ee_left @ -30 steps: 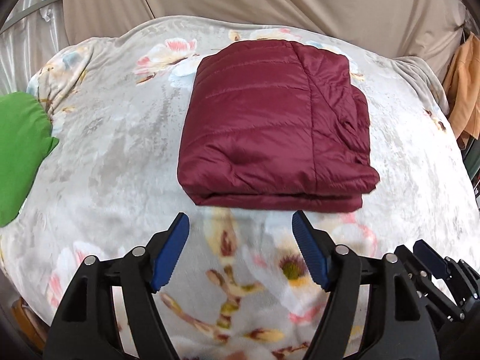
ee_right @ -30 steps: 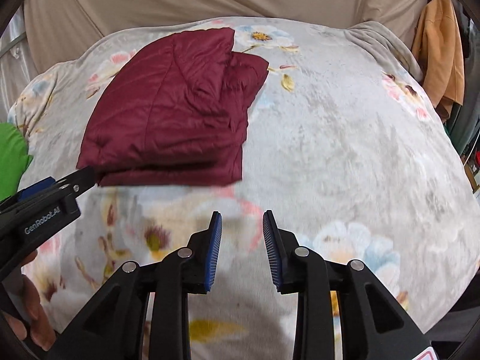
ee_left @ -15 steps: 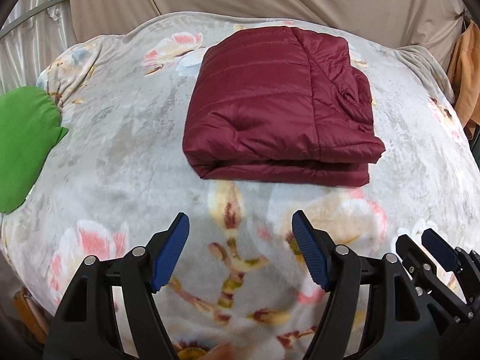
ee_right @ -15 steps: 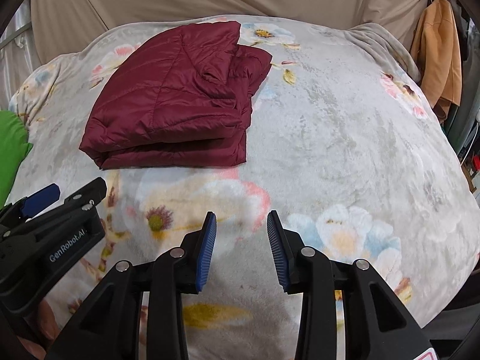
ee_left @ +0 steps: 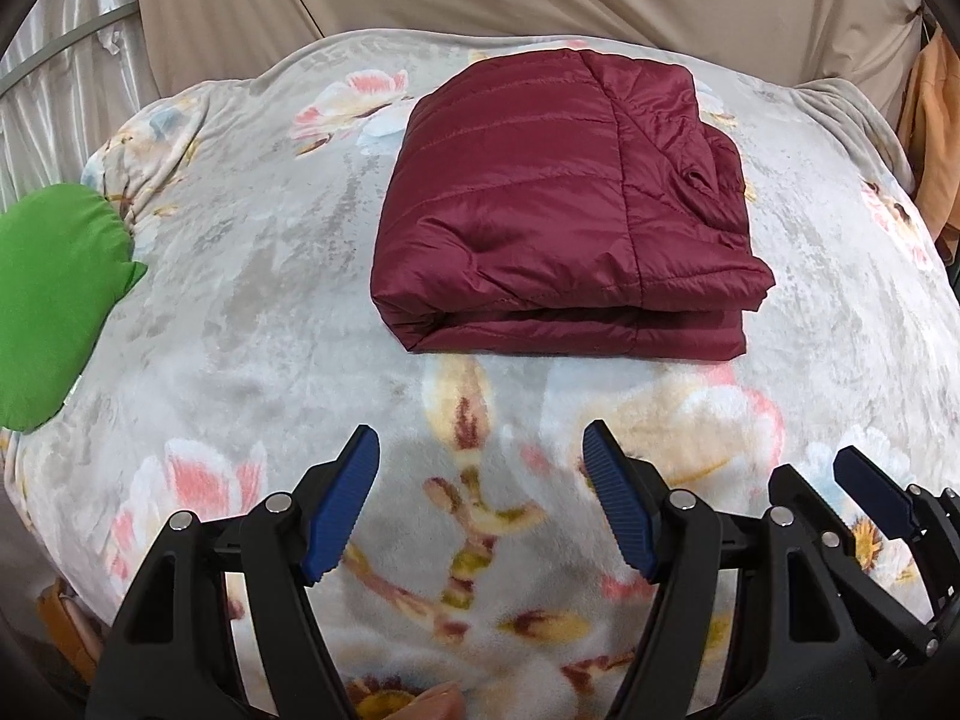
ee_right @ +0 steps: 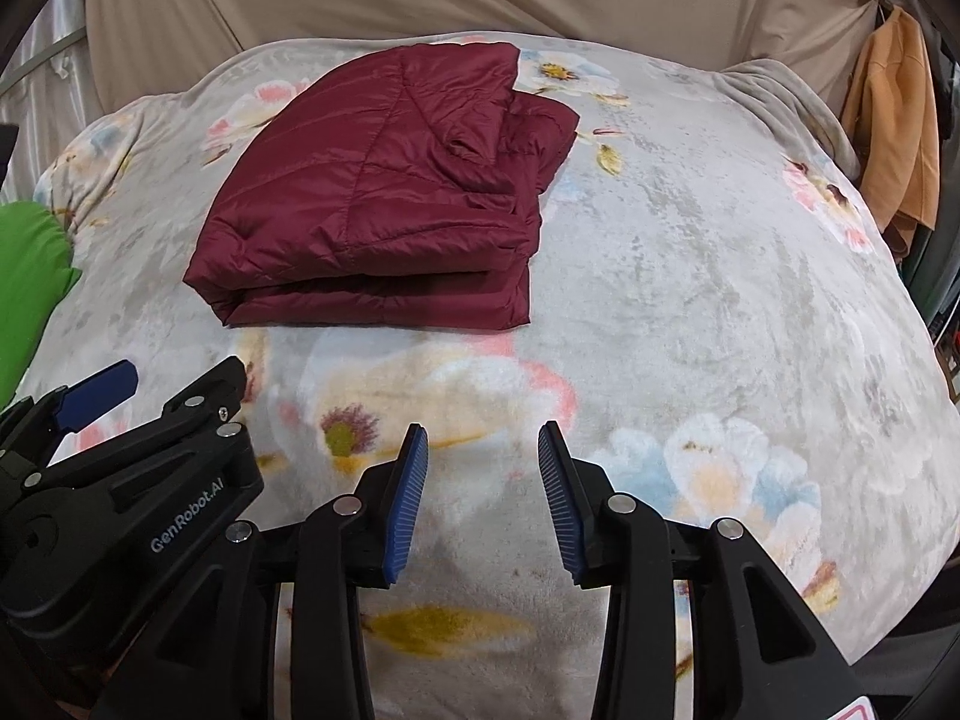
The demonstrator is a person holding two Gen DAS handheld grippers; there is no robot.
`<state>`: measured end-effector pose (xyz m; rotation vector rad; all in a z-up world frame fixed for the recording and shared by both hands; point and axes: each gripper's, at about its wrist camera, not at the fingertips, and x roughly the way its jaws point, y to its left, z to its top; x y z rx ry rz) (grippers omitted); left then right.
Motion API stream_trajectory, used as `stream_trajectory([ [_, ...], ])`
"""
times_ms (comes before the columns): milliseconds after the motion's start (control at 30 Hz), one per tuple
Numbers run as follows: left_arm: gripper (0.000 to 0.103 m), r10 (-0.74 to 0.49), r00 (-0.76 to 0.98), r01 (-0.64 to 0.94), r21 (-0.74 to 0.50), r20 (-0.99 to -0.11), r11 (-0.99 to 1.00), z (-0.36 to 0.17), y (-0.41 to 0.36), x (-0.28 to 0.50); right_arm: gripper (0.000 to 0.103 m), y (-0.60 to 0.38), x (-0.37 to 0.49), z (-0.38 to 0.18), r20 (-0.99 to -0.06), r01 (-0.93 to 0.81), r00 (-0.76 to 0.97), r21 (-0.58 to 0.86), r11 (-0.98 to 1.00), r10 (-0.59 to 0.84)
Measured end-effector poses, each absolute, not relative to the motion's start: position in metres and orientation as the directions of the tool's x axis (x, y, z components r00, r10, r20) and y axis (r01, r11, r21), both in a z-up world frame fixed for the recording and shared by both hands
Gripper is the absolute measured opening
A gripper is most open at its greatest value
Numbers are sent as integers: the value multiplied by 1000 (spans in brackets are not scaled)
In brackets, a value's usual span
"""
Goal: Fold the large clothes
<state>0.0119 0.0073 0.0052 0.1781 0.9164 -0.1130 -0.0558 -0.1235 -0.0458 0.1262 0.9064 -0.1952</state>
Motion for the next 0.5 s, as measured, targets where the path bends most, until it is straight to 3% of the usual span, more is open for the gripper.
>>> stream_trajectory([
  [500, 67, 3, 582, 155, 114, -813, 981, -2, 15, 19, 39, -116, -48, -53, -802, 211, 590, 44, 976, -92],
])
